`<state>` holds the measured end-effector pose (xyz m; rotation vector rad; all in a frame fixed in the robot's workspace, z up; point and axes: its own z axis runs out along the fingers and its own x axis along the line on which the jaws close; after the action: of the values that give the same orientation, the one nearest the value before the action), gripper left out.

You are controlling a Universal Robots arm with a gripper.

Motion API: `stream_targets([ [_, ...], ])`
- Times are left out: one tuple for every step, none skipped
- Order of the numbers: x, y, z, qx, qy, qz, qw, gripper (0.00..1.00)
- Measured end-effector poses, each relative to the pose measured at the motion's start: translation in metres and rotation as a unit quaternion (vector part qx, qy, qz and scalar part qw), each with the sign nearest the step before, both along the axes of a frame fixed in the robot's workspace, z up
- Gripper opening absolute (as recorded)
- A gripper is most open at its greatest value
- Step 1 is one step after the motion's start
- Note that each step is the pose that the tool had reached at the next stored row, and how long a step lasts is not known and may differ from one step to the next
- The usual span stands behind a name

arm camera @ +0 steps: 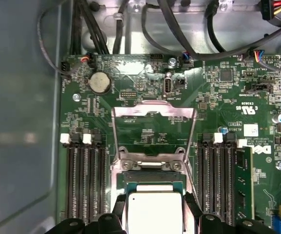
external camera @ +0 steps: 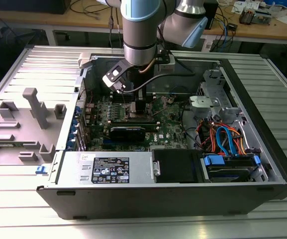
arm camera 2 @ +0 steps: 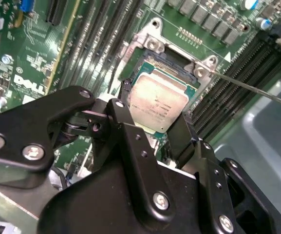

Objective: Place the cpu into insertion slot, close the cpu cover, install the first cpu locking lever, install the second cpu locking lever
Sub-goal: 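Place the cpu into insertion slot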

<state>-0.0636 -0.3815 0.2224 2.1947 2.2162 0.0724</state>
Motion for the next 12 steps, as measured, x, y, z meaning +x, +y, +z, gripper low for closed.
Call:
stream_targets([
  [0.0, -0.0002, 0.0, 0.0, 0.0, 0.0, 1.0, 0.54],
  [0.0, -0.0002, 0.0, 0.0, 0.0, 0.0, 1.0, 0.54],
  [0.0, -0.0003, -0.0001, 0.0, 0.0, 0.0, 1.0, 0.54],
  [0.0, -0.0017, 0.0, 0.0, 0.0, 0.0, 1.0, 0.54],
  [0.0, -0.0027, 0.0, 0.0, 0.0, 0.0, 1.0, 0.54],
  [0.0, -0.0027, 0.0, 0.0, 0.0, 0.0, 1.0, 0.54],
  [0.0, -0.0027, -0.0001, 0.0, 0.0, 0.0, 1.0, 0.54],
  [0.0, -0.0028, 0.0, 0.0, 0.0, 0.0, 1.0, 0.54],
  [0.0, -0.0028, 0.0, 0.0, 0.0, 0.0, 1.0, 0.54],
  [0.0, -0.0028, 0.0, 0.0, 0.0, 0.0, 1.0, 0.54],
  [0.0, -0.0028, 0.0, 0.0, 0.0, 0.0, 1.0, 0.54],
  [0.0, -0.0028, 0.0, 0.0, 0.0, 0.0, 1.0, 0.54],
])
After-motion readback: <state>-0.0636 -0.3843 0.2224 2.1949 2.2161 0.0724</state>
